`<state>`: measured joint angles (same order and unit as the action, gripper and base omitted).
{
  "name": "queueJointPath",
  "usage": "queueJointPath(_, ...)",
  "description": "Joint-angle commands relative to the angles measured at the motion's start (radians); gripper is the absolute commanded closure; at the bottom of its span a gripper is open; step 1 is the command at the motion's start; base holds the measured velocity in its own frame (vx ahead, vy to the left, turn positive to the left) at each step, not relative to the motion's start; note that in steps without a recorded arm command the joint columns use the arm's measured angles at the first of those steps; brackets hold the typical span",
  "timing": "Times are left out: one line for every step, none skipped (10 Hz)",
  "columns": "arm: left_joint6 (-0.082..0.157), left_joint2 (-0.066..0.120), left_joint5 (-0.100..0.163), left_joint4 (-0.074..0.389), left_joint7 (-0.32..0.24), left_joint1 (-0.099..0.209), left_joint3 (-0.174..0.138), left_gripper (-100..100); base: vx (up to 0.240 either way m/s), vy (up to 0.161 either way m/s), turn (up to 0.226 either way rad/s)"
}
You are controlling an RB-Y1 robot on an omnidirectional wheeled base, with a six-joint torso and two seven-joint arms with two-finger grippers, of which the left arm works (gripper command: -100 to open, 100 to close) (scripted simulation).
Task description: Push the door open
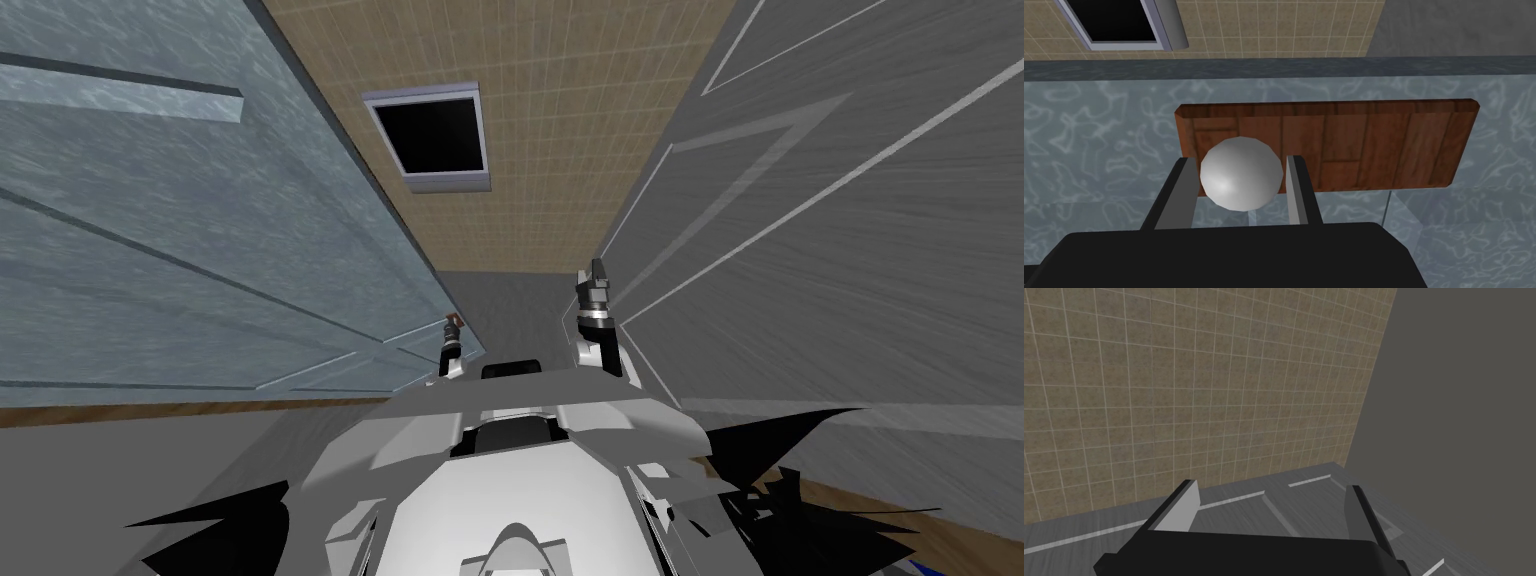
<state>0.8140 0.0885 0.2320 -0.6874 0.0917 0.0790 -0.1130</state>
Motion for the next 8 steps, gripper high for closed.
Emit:
queueJointPath(0.000,0.006,0.026,-0.012,0.025,-0.007,-0.034,100,0.147,0.000,-0.045)
queueJointPath(0.000,0.006,0.033,-0.015,0.031,-0.010,-0.043,100,0.162,0.005,-0.060)
queueJointPath(-0.001,0.007,0.048,-0.023,0.043,-0.016,-0.060,100,0.156,0.014,-0.062)
queueJointPath(-0.002,0.007,0.056,-0.026,0.049,-0.018,-0.068,100,0.153,0.014,-0.043)
queueJointPath(-0.002,0.007,0.056,-0.026,0.049,-0.018,-0.068,100,0.087,0.003,0.004)
queueJointPath(-0.003,0.007,0.072,-0.034,0.061,-0.024,-0.086,100,0.090,0.007,-0.051)
queueJointPath(-0.003,0.007,0.080,-0.038,0.068,-0.027,-0.095,100,0.114,0.007,-0.056)
queueJointPath(-0.004,0.007,0.087,-0.042,0.074,-0.030,-0.104,100,0.109,0.001,-0.030)
